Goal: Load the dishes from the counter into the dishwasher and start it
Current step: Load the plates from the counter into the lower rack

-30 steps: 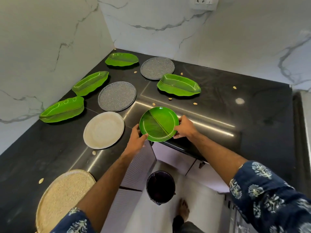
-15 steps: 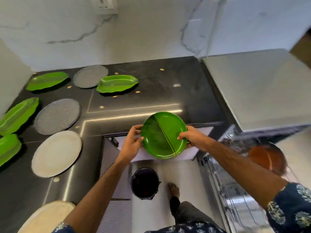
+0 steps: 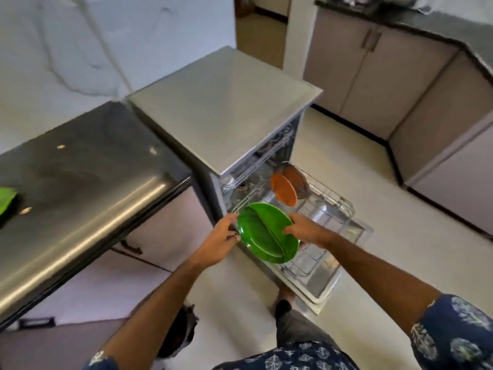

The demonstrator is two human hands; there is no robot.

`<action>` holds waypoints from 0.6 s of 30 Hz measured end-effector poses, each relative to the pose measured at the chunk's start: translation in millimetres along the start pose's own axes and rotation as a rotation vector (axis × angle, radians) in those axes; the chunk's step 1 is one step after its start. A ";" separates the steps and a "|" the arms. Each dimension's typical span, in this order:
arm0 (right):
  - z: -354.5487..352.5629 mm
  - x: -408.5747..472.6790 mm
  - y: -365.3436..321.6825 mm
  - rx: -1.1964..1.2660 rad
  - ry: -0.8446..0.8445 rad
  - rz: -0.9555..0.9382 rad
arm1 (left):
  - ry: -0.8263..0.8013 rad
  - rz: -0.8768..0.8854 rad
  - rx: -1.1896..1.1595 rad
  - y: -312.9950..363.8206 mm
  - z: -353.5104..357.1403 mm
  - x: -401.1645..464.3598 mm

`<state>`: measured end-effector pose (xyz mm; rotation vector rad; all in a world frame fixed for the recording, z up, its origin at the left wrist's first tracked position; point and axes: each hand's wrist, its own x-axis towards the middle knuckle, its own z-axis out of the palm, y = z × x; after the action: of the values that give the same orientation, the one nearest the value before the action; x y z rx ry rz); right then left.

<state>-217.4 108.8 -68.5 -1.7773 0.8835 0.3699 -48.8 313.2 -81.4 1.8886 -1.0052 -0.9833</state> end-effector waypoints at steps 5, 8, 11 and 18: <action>-48.7 36.7 66.2 -0.176 0.084 0.021 | -0.130 -0.161 -0.014 15.2 61.1 105.3; -62.4 76.3 100.9 -0.265 0.142 0.047 | -0.132 -0.308 -0.039 3.5 97.7 169.5; -68.8 125.0 130.6 -0.358 0.209 0.049 | -0.114 -0.524 -0.176 -16.2 132.1 235.8; -59.6 233.4 175.1 -0.405 0.283 -0.093 | 0.284 -0.706 -0.429 -83.9 180.2 360.4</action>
<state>-194.6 -63.5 -310.4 -2.2775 0.9660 0.2511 -40.9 -18.4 -325.2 1.9499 0.0722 -1.1524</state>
